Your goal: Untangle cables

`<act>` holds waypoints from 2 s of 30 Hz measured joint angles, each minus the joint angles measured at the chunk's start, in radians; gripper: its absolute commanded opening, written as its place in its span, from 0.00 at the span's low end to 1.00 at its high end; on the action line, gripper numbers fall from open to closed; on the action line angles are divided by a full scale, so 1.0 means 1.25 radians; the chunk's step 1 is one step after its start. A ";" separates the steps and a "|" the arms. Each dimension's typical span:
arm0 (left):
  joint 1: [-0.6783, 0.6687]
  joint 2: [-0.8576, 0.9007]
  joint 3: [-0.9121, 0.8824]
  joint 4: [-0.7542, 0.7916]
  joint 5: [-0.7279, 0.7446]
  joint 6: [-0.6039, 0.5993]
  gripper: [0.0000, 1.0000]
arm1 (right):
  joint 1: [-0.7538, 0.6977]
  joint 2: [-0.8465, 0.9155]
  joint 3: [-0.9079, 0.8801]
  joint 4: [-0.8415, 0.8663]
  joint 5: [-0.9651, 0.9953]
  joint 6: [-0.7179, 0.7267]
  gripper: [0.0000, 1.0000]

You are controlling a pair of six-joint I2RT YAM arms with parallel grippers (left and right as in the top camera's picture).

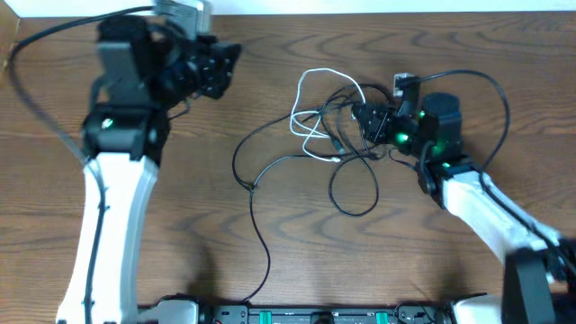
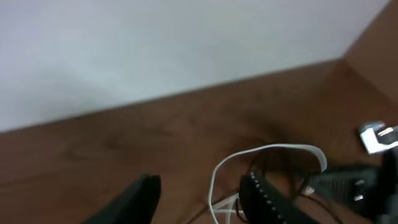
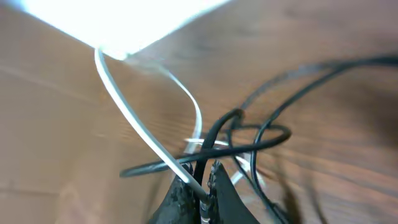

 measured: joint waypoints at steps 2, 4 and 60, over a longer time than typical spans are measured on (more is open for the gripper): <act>-0.023 0.031 0.000 0.004 0.018 0.000 0.49 | 0.001 -0.057 0.000 0.005 -0.014 0.006 0.01; -0.047 0.053 0.000 0.010 0.035 0.000 0.49 | 0.001 -0.110 0.000 0.005 -0.023 0.012 0.01; -0.313 0.189 0.000 0.013 0.123 0.022 0.50 | -0.003 -0.225 -0.001 -0.031 0.021 0.042 0.01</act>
